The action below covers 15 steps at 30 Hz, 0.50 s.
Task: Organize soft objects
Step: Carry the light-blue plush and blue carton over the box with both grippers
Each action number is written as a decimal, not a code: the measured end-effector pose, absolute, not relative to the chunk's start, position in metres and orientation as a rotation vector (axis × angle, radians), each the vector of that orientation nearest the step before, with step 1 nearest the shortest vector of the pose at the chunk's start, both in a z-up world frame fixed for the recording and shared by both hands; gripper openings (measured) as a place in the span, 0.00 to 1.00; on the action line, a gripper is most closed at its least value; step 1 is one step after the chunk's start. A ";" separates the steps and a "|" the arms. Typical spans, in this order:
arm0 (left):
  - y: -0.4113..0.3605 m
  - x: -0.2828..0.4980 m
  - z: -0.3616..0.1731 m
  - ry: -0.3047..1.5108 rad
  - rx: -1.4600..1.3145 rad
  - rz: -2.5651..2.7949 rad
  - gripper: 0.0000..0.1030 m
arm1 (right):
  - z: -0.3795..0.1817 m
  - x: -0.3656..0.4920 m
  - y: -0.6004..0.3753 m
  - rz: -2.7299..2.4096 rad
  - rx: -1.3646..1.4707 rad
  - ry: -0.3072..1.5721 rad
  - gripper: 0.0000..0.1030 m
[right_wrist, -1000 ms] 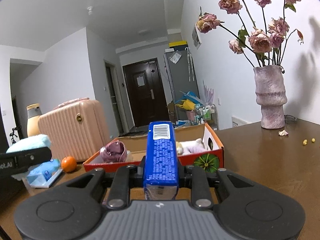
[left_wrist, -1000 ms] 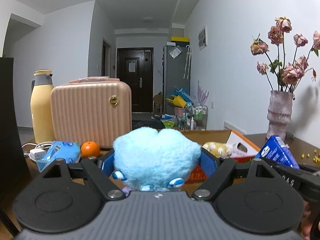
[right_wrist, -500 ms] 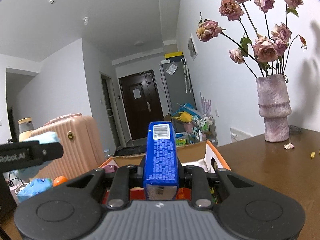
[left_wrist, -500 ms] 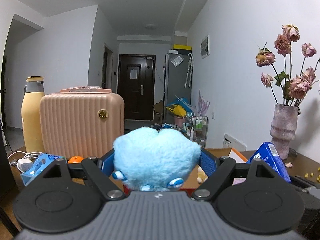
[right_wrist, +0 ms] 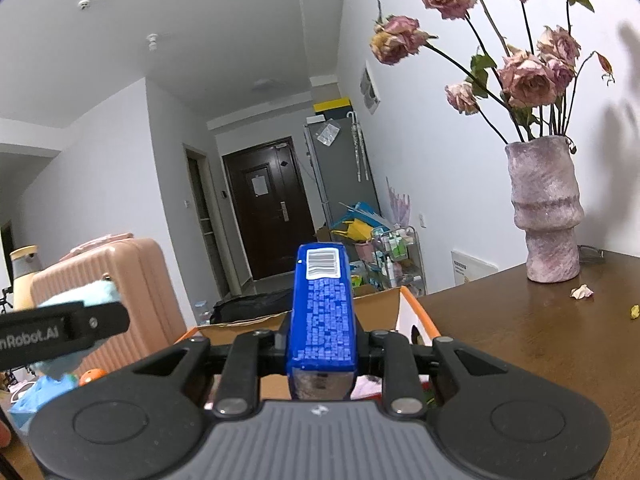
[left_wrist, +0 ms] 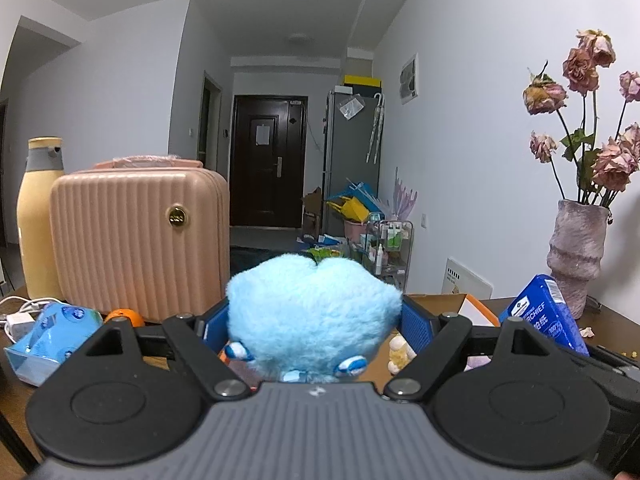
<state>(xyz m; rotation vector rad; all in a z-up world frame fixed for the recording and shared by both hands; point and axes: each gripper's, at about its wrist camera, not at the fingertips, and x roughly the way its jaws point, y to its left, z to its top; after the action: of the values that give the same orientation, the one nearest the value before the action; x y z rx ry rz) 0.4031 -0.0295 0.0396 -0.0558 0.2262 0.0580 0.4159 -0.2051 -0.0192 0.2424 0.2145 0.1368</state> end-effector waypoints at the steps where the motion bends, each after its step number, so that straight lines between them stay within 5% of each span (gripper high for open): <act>1: -0.030 0.407 0.039 0.229 -0.055 0.058 0.82 | -0.020 0.419 -0.206 0.133 0.243 0.217 0.22; 15: -0.038 0.447 0.030 0.247 -0.039 0.053 0.82 | -0.025 0.465 -0.224 0.095 0.225 0.242 0.22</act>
<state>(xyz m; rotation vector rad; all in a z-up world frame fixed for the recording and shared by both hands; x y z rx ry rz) 0.4468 -0.0382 0.0303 -0.0390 0.2468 0.0528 0.4646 -0.2236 -0.0248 0.2252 0.2417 0.0945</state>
